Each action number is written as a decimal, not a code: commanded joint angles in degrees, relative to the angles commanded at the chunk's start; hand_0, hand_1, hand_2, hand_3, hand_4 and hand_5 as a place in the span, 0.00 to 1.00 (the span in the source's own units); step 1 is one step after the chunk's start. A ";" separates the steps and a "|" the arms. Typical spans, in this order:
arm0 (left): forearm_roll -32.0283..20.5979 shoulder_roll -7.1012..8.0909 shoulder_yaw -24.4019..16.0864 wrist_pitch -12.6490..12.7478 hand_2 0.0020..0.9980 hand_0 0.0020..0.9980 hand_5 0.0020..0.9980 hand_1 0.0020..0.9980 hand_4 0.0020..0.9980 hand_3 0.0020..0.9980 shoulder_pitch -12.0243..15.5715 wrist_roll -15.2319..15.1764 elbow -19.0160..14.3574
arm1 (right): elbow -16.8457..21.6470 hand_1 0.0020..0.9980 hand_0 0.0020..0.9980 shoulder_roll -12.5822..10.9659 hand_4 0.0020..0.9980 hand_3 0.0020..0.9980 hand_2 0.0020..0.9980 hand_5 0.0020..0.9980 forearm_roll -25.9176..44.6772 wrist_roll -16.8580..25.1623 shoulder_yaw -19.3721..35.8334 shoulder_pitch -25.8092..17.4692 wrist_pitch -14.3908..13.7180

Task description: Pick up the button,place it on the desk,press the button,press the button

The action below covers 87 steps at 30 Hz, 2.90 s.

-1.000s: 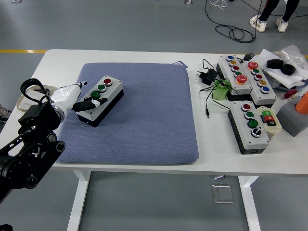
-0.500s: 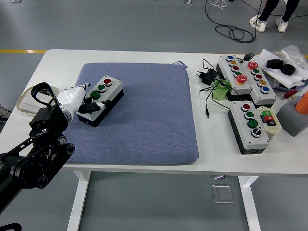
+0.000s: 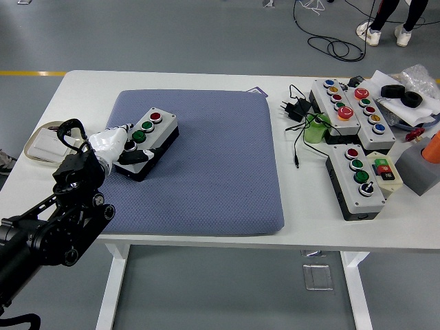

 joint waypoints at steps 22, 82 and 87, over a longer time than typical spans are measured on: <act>5.50 -0.96 -1.87 -4.04 1.00 0.73 0.92 0.90 1.00 1.00 -1.91 1.66 3.33 | 0.00 0.64 0.66 -0.06 0.36 0.58 0.66 0.22 -0.12 -0.05 0.23 0.05 -0.05; 5.50 -1.11 0.92 1.69 0.05 0.05 0.00 0.00 0.22 0.26 -2.53 -0.48 5.78 | 0.00 0.64 0.66 -0.09 0.36 0.58 0.66 0.22 -0.53 -0.09 0.63 0.21 -0.10; 5.50 -1.01 1.18 3.77 0.03 0.04 0.00 0.00 0.19 0.25 -2.33 -1.25 5.77 | 0.00 0.64 0.66 -0.10 0.36 0.58 0.66 0.22 -0.55 -0.09 0.63 0.13 -0.10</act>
